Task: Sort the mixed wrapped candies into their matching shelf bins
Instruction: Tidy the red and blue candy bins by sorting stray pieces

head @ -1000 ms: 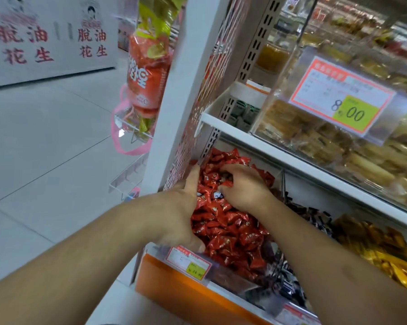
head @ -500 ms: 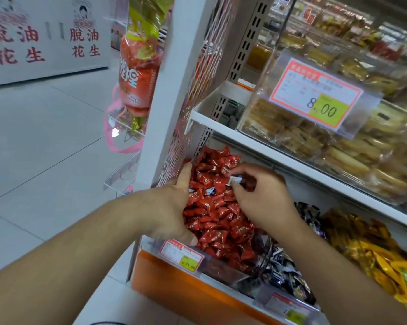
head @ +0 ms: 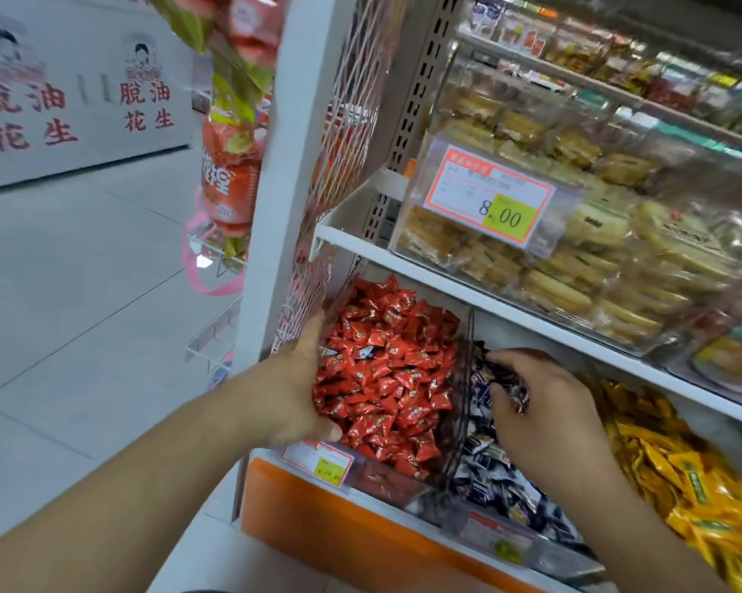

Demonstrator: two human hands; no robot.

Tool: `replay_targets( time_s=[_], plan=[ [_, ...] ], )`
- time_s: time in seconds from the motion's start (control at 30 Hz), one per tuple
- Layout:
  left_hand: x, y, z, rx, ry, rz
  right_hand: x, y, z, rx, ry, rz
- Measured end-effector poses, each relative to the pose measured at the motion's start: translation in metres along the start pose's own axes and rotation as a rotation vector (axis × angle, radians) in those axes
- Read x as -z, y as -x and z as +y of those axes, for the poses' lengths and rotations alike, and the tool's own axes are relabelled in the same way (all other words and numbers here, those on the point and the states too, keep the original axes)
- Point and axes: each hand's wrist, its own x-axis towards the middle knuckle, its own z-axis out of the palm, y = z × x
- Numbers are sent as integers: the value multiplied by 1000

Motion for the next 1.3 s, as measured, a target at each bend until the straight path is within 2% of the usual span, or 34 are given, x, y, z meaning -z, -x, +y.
replay_targets(
  time_s=[0.23,0.4,0.53,0.77,0.97,1.3],
  plan=[
    [-5,9,2,-26,37,42,-47,-58,-72,296,-173,-199],
    [-5,4,4,13,-54,17,-89,-105,-74,260,79,-358],
    [-5,0,6,29,-117,-18,-102,-122,-66,231,125,-414],
    [-3,0,6,21,-140,-32,-110,-120,-62,203,80,-298],
    [-2,0,7,32,-129,-45,-105,-115,-64,178,117,-333],
    [-1,0,5,31,-125,-53,-109,-113,-68,51,4,-305]
  ],
)
